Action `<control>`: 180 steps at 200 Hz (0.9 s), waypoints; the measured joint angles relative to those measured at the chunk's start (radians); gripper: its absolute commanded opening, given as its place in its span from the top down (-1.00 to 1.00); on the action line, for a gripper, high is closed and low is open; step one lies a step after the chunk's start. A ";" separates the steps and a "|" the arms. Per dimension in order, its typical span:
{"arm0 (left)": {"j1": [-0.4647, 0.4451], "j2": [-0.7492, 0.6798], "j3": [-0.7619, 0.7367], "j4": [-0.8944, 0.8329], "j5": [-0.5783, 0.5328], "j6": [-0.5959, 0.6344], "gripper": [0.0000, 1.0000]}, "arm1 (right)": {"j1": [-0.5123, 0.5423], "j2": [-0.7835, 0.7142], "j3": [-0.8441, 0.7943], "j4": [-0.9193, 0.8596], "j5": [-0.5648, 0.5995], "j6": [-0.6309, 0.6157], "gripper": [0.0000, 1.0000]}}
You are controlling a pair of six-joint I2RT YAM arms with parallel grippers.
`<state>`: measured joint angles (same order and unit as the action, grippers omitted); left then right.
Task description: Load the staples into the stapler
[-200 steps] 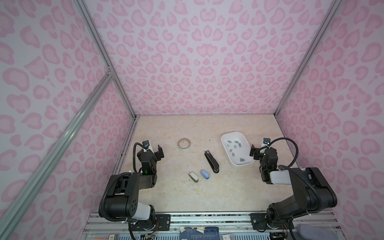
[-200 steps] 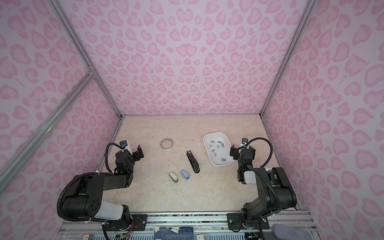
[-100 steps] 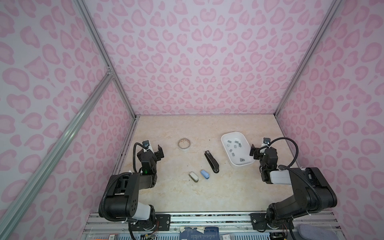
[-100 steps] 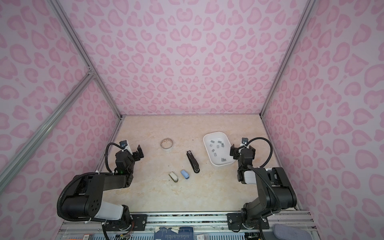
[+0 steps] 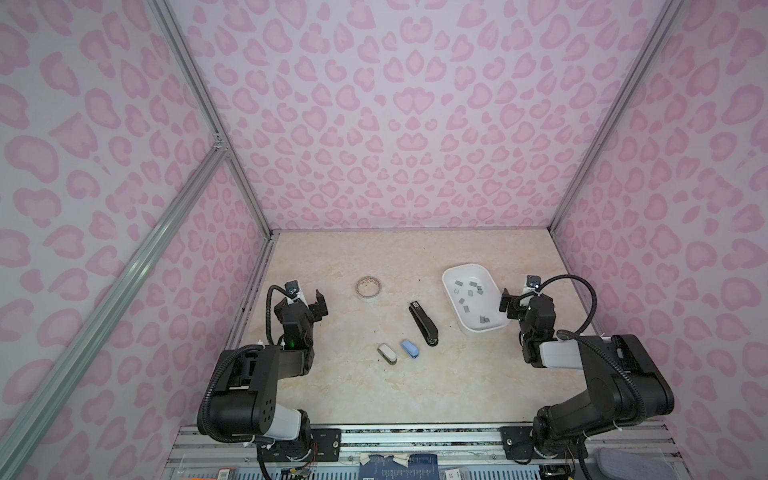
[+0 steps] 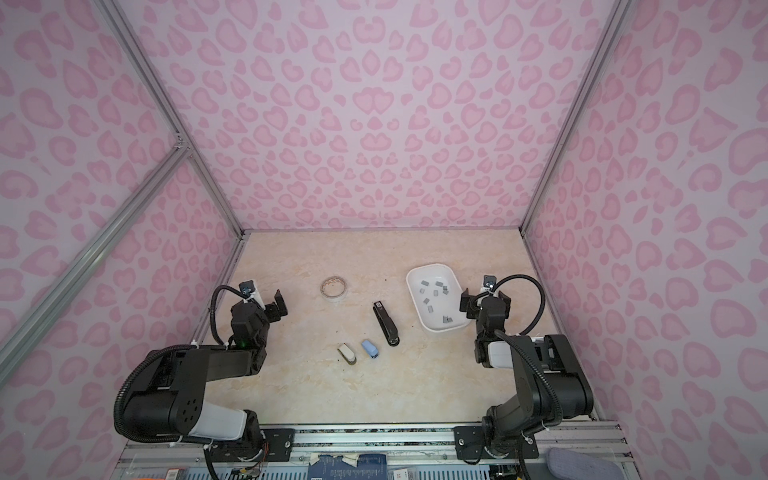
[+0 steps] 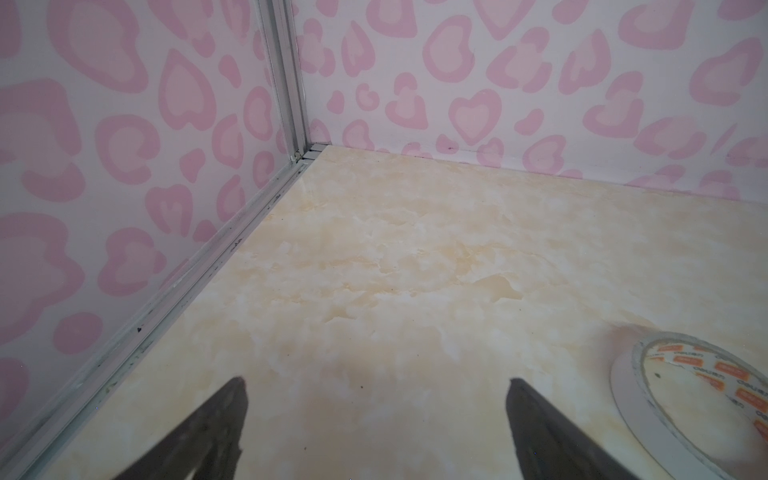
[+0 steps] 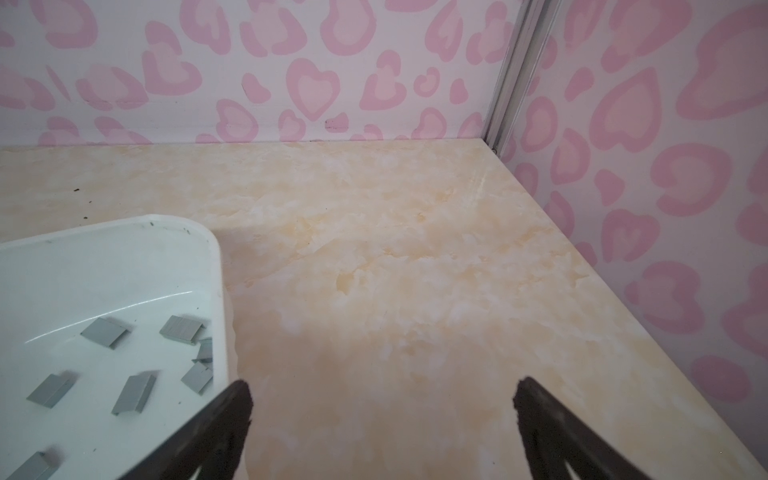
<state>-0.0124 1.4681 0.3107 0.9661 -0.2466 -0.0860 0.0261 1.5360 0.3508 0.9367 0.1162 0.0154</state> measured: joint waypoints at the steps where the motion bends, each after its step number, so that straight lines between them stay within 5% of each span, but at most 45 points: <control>1: 0.000 0.000 0.000 0.000 0.000 0.000 -0.96 | 0.000 0.000 0.000 0.000 0.000 0.000 -0.98; 19: -0.003 -0.007 0.002 -0.008 0.006 0.002 -0.96 | 0.007 -0.002 -0.005 0.001 0.002 -0.001 -0.98; 59: -0.068 -0.156 0.212 -0.317 -0.005 -0.003 -0.96 | 0.048 -0.096 -0.014 -0.032 0.126 -0.002 -0.98; 111: -0.081 -0.389 0.188 -0.571 0.122 -0.072 -0.96 | 0.057 -0.334 0.225 -0.505 0.220 0.179 -0.98; 132: -0.081 -0.579 0.200 -0.694 0.210 -0.145 -0.96 | 0.059 -0.425 0.309 -0.684 0.144 0.311 -0.98; 157: -0.083 -0.768 0.243 -0.882 0.197 -0.287 -0.96 | 0.060 -0.564 0.208 -0.713 -0.050 0.427 -0.98; 180: -0.080 -0.926 0.228 -1.006 0.201 -0.340 -0.96 | 0.214 -0.666 0.164 -0.735 -0.150 0.451 -0.98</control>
<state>-0.0929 0.5419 0.5385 -0.0402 -0.0452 -0.4255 0.2405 0.8696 0.5144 0.2012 -0.0338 0.4664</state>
